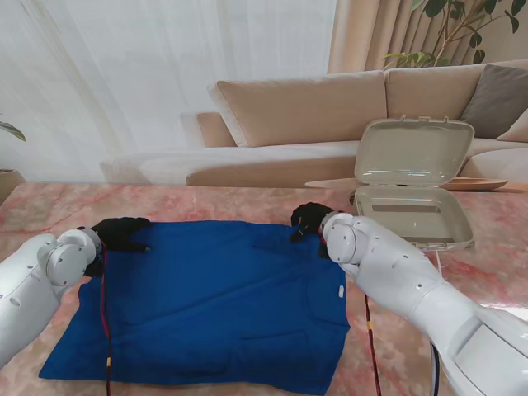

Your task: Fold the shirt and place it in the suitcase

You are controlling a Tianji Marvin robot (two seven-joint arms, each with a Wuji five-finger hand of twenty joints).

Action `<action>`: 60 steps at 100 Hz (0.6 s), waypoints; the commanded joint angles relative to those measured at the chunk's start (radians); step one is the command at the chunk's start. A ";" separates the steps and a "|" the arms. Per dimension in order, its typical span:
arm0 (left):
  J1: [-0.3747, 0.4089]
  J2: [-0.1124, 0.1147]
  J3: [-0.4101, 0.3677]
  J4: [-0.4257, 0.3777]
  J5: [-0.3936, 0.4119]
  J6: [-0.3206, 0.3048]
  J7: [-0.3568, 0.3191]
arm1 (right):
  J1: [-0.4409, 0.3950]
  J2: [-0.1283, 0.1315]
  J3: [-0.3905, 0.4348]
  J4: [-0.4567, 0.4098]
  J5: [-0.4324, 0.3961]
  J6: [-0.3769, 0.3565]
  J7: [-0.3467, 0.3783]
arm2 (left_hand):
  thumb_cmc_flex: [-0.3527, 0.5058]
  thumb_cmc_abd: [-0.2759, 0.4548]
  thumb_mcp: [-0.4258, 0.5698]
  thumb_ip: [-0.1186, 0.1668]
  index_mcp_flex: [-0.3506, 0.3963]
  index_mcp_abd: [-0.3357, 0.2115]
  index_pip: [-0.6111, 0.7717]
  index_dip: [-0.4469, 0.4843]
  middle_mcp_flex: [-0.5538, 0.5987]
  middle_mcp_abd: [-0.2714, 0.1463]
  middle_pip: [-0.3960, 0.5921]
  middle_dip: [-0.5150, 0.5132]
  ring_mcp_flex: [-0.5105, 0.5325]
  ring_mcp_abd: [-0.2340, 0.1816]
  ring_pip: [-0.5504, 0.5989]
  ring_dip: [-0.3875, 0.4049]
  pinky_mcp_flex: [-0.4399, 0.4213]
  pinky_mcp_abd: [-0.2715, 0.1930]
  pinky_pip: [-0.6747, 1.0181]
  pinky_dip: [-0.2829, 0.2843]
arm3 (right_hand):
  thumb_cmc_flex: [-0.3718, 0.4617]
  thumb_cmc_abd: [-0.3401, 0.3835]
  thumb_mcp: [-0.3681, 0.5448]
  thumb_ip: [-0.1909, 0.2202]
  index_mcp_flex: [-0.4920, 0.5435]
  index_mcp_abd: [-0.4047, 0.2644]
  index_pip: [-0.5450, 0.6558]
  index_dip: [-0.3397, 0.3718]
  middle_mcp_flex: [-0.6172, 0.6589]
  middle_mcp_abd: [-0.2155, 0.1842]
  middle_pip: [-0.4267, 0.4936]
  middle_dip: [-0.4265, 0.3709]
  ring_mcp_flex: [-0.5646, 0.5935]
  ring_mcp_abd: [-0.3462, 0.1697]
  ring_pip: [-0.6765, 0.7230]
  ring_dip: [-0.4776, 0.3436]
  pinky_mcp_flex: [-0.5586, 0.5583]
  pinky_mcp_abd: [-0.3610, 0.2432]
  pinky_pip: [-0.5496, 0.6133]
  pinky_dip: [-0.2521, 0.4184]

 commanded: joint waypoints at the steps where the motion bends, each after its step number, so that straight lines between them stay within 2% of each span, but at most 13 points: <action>1: 0.033 -0.006 0.012 0.034 0.005 0.012 -0.006 | -0.015 -0.006 -0.008 0.018 -0.001 0.010 0.016 | 0.062 -0.026 -0.009 0.003 0.027 0.032 0.043 0.021 0.055 0.008 0.078 0.053 0.215 0.023 0.313 0.105 0.030 0.028 0.075 0.052 | 0.026 -0.044 0.038 -0.058 0.018 -0.013 0.035 0.019 0.032 0.000 0.024 0.020 0.075 0.042 0.012 0.007 0.021 0.021 0.059 0.033; 16: 0.034 -0.011 0.016 0.039 0.000 0.024 0.012 | -0.013 -0.008 -0.014 0.019 -0.005 0.017 0.012 | 0.090 -0.054 0.002 0.008 0.030 0.031 0.189 0.093 0.106 -0.013 0.182 0.154 0.316 0.002 0.430 0.228 0.123 0.018 0.208 0.134 | 0.054 -0.072 0.063 -0.061 0.050 -0.033 0.126 0.049 0.106 -0.012 0.075 0.071 0.151 0.033 0.106 0.066 0.100 0.019 0.149 0.061; 18: 0.035 -0.011 0.016 0.038 -0.003 0.027 0.012 | -0.012 -0.008 -0.014 0.019 -0.005 0.018 0.012 | 0.095 -0.060 0.004 0.009 0.030 0.030 0.214 0.106 0.114 -0.017 0.196 0.166 0.327 0.000 0.444 0.242 0.137 0.017 0.226 0.143 | 0.059 -0.075 0.065 -0.061 0.054 -0.037 0.143 0.053 0.118 -0.015 0.081 0.079 0.164 0.030 0.117 0.074 0.233 -0.057 0.207 0.074; 19: 0.035 -0.011 0.016 0.038 -0.005 0.029 0.011 | -0.012 -0.008 -0.014 0.019 -0.005 0.019 0.012 | 0.096 -0.062 0.005 0.010 0.030 0.028 0.227 0.113 0.118 -0.019 0.203 0.172 0.333 0.000 0.452 0.249 0.144 0.016 0.233 0.147 | 0.062 -0.076 0.067 -0.061 0.056 -0.040 0.153 0.057 0.126 -0.016 0.086 0.083 0.173 0.029 0.126 0.078 0.190 -0.012 0.170 0.066; 21: 0.035 -0.012 0.016 0.038 -0.007 0.031 0.010 | -0.013 -0.009 -0.015 0.018 -0.004 0.021 0.013 | 0.099 -0.065 0.008 0.010 0.031 0.025 0.247 0.124 0.127 -0.024 0.214 0.181 0.343 -0.003 0.462 0.259 0.157 0.014 0.244 0.153 | 0.070 -0.079 0.070 -0.060 0.059 -0.043 0.170 0.061 0.136 -0.018 0.093 0.091 0.186 0.028 0.139 0.087 0.151 0.020 0.164 0.072; 32: 0.038 -0.013 0.016 0.032 -0.022 0.044 -0.005 | -0.011 -0.011 -0.020 0.024 -0.005 0.026 0.011 | 0.100 -0.086 0.052 0.010 0.043 0.015 0.349 0.181 0.171 -0.049 0.268 0.226 0.392 -0.017 0.518 0.306 0.208 0.007 0.287 0.182 | 0.119 -0.090 0.088 -0.057 0.089 -0.073 0.281 0.090 0.219 -0.036 0.139 0.132 0.283 0.011 0.218 0.122 0.209 0.019 0.272 0.109; 34: 0.039 -0.013 0.015 0.031 -0.025 0.046 -0.008 | -0.010 -0.012 -0.021 0.026 -0.004 0.026 0.010 | 0.014 -0.128 0.234 -0.007 0.039 0.012 0.363 0.196 0.177 -0.051 0.273 0.236 0.401 -0.018 0.523 0.320 0.216 0.006 0.291 0.191 | 0.131 -0.092 0.092 -0.057 0.099 -0.081 0.306 0.096 0.240 -0.041 0.149 0.140 0.306 0.008 0.236 0.128 0.229 0.016 0.293 0.114; 36: 0.040 -0.014 0.015 0.030 -0.027 0.049 -0.010 | -0.010 -0.013 -0.022 0.028 -0.004 0.026 0.010 | -0.018 -0.144 0.307 -0.014 0.038 0.006 0.383 0.207 0.185 -0.056 0.285 0.239 0.410 -0.019 0.540 0.325 0.227 0.004 0.302 0.194 | 0.138 -0.093 0.094 -0.057 0.108 -0.089 0.327 0.099 0.259 -0.046 0.158 0.147 0.327 0.003 0.253 0.134 0.248 0.014 0.312 0.117; 40: 0.041 -0.015 0.014 0.029 -0.034 0.055 -0.011 | -0.008 -0.014 -0.024 0.030 -0.003 0.027 0.010 | -0.019 -0.150 0.329 -0.016 0.039 -0.003 0.424 0.235 0.198 -0.063 0.303 0.251 0.424 -0.023 0.567 0.342 0.246 0.001 0.322 0.203 | 0.170 -0.108 0.089 -0.118 0.110 -0.112 0.405 0.039 0.295 -0.055 0.170 0.165 0.366 -0.005 0.283 0.140 0.284 0.009 0.348 0.117; 45: 0.042 -0.017 0.014 0.028 -0.042 0.063 -0.013 | -0.008 -0.015 -0.025 0.032 -0.002 0.028 0.010 | -0.015 -0.158 0.341 -0.020 0.041 -0.013 0.455 0.259 0.209 -0.069 0.321 0.272 0.435 -0.025 0.586 0.356 0.262 -0.004 0.339 0.211 | 0.209 -0.114 0.075 -0.162 0.107 -0.144 0.503 -0.009 0.339 -0.067 0.193 0.184 0.416 -0.021 0.323 0.148 0.332 -0.004 0.396 0.121; 47: 0.043 -0.017 0.013 0.027 -0.045 0.066 -0.014 | -0.008 -0.015 -0.025 0.033 -0.002 0.029 0.010 | -0.002 -0.172 0.345 -0.038 0.045 -0.018 0.476 0.287 0.229 -0.074 0.314 0.340 0.448 -0.028 0.601 0.369 0.277 -0.008 0.351 0.219 | 0.221 -0.116 0.071 -0.170 0.107 -0.157 0.542 -0.025 0.358 -0.073 0.203 0.191 0.437 -0.027 0.339 0.149 0.353 -0.009 0.414 0.121; 51: 0.044 -0.019 0.012 0.027 -0.051 0.071 -0.013 | -0.009 -0.016 -0.024 0.032 0.000 0.034 0.009 | 0.028 -0.192 0.336 -0.052 0.049 -0.024 0.506 0.312 0.253 -0.078 0.319 0.395 0.463 -0.030 0.625 0.381 0.295 -0.012 0.369 0.224 | 0.243 -0.107 0.062 -0.176 0.106 -0.180 0.598 -0.037 0.388 -0.081 0.219 0.219 0.473 -0.039 0.364 0.152 0.389 -0.018 0.444 0.122; 60: 0.044 -0.021 0.011 0.026 -0.062 0.080 -0.013 | -0.011 -0.020 -0.019 0.034 0.001 0.041 -0.003 | 0.087 -0.232 0.320 -0.063 0.074 -0.048 0.582 0.370 0.320 -0.096 0.324 0.462 0.509 -0.040 0.677 0.399 0.349 -0.023 0.417 0.231 | 0.273 -0.061 0.057 -0.165 0.114 -0.223 0.696 -0.048 0.452 -0.101 0.252 0.269 0.546 -0.068 0.422 0.159 0.462 -0.041 0.509 0.123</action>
